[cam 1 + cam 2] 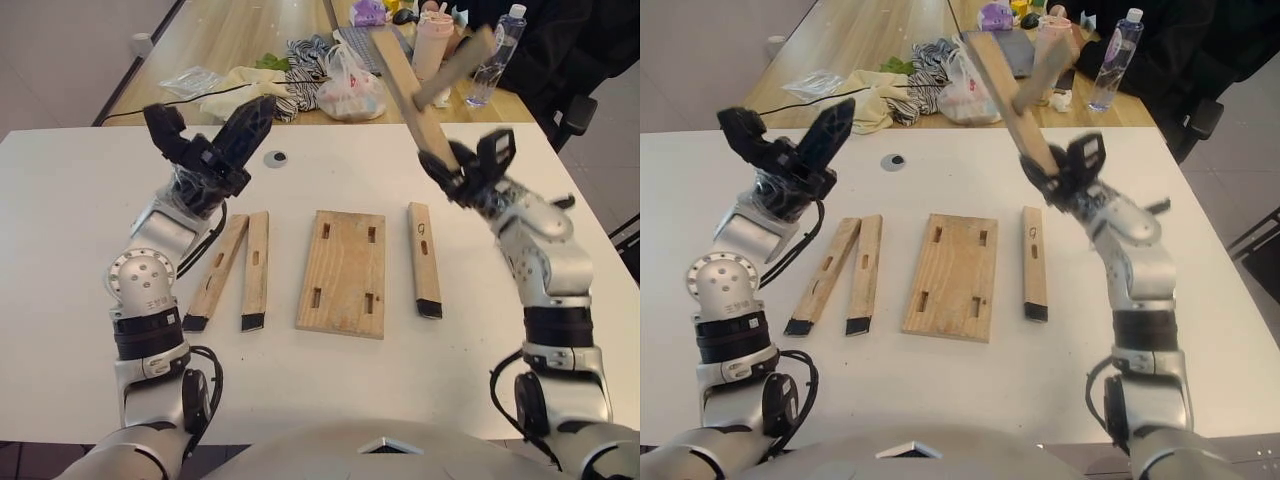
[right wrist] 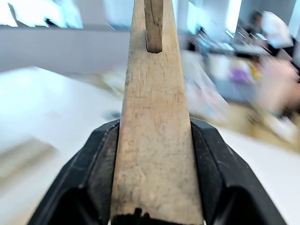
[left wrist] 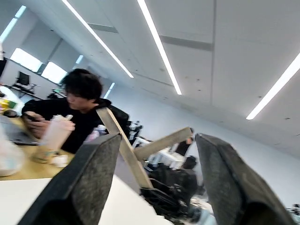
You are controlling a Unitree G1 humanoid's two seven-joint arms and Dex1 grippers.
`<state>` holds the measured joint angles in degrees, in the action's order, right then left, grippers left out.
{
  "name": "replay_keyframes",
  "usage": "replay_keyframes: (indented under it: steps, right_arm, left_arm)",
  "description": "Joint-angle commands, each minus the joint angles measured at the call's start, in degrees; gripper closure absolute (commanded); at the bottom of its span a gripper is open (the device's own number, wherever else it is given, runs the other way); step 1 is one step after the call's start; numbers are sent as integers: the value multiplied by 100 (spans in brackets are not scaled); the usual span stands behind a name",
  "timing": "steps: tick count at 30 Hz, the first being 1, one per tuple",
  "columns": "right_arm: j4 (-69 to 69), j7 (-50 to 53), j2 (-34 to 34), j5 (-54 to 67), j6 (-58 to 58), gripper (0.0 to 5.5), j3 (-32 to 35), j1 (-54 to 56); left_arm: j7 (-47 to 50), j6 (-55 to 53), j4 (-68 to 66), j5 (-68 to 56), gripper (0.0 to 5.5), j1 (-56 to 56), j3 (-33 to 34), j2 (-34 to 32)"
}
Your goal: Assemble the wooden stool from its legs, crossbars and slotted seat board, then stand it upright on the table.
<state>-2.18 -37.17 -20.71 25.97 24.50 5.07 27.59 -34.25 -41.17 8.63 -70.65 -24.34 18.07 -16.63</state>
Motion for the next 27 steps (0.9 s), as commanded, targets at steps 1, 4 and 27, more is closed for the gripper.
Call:
replay_keyframes:
  steps: [1,4,27]
  right_arm:
    - [-440,-697,-46,1100,776,349,71,379]
    - [-692,-1315,-241,1870,1433,349,-2,476]
    - [-740,-2623,-1089,2237,2461,349,-385,558]
  left_arm:
    - [-56,-283,-144,-335,205,-316,-40,-37]
    - [-163,-172,-36,-406,156,-249,-33,88]
    - [-526,362,268,-1154,330,134,17,775]
